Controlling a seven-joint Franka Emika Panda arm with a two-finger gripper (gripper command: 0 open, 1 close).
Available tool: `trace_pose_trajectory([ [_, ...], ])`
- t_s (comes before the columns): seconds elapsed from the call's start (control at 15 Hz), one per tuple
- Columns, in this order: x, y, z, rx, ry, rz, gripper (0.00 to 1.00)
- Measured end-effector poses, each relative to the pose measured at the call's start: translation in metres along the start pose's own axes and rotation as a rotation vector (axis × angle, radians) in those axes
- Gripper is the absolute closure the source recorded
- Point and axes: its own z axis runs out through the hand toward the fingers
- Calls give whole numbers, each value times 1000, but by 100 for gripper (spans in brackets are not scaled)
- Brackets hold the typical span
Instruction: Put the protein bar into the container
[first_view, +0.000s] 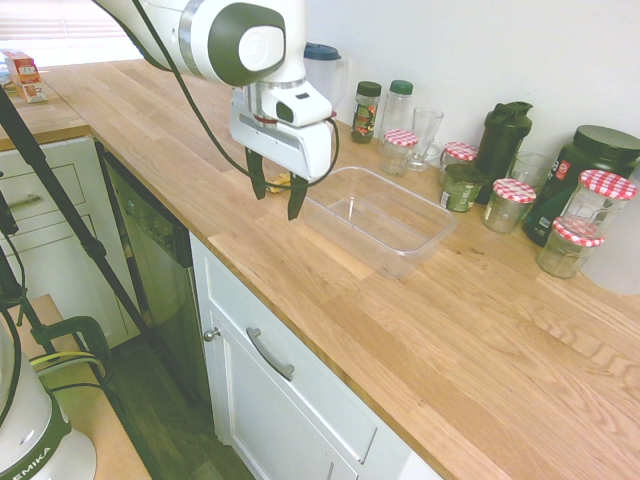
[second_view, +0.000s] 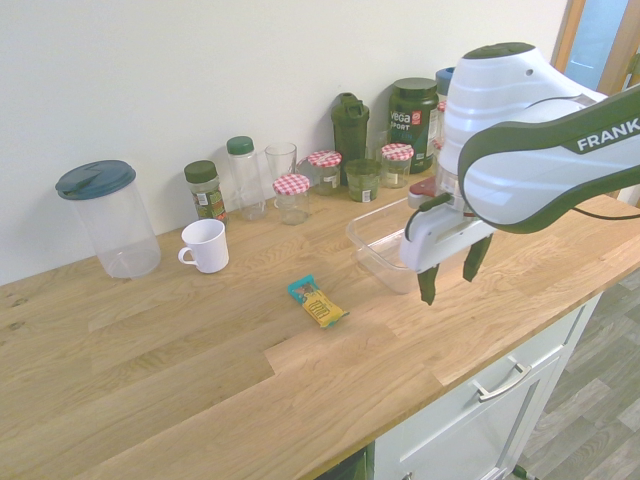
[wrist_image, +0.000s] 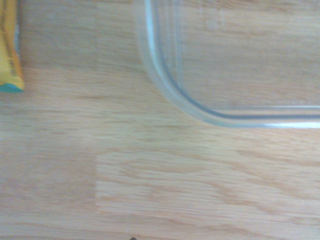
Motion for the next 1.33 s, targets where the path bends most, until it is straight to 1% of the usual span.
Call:
trace_pose_trajectory([
  [0.2, -16, -35, -15, 13, 18, -23, 0],
  [0.4, -34, -77, -26, 26, 12, -28, 0],
  [0.6, -43, -117, -26, 26, 33, -18, 0],
  [0.8, -41, -151, -10, 10, 42, 5, 0],
  [1.0, -33, -176, 13, -6, 34, 20, 0],
  [1.33, -12, -196, 41, -24, 18, 38, 0],
])
